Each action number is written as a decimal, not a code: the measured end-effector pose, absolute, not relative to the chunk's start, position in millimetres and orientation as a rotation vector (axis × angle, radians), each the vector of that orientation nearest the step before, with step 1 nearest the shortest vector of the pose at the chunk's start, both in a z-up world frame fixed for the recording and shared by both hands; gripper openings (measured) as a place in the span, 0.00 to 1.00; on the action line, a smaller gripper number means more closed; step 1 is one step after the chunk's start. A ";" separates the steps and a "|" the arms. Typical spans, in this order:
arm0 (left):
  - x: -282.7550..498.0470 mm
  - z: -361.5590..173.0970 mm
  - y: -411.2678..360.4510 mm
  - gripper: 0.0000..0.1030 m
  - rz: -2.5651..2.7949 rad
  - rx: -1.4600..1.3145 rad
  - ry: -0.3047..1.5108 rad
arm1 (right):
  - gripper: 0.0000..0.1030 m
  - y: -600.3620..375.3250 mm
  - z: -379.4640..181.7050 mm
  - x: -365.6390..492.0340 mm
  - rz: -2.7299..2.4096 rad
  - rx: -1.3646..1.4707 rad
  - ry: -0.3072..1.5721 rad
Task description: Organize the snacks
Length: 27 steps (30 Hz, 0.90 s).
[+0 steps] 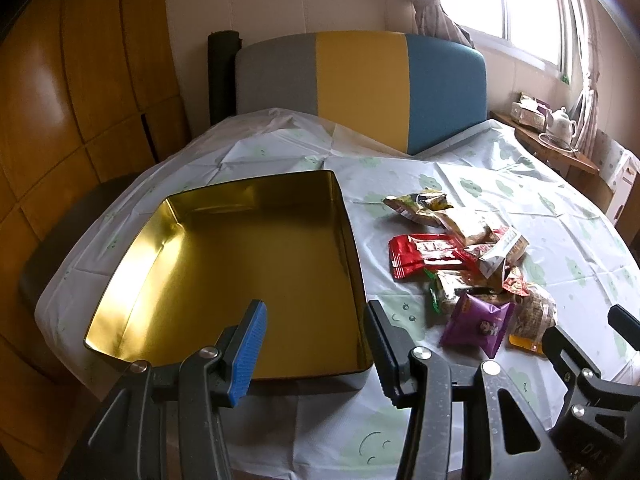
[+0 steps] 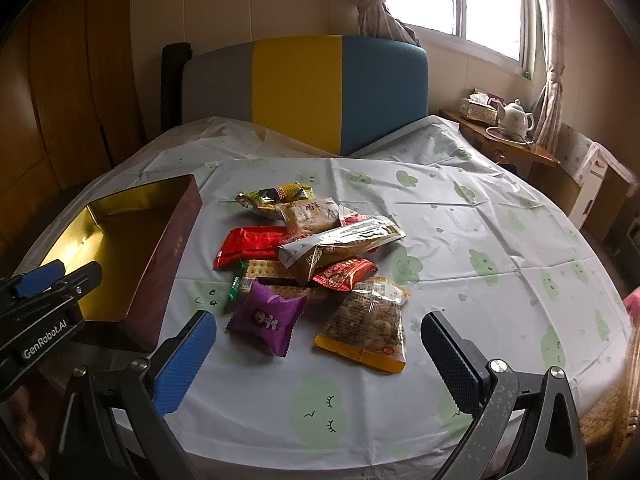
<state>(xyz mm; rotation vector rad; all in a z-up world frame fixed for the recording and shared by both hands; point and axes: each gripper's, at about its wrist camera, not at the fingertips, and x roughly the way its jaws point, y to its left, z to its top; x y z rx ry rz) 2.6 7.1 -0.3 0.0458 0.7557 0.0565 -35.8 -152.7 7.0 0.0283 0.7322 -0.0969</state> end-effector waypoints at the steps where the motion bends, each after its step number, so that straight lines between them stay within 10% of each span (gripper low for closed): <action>1: 2.8 -0.2 7.0 0.50 0.057 0.046 0.756 | 1.00 -153.4 6.7 -35.9 -0.098 0.032 0.732; 27: 5.8 2.5 -1.0 0.50 0.051 0.059 0.754 | 1.00 -162.7 4.6 -32.0 -0.101 0.051 0.728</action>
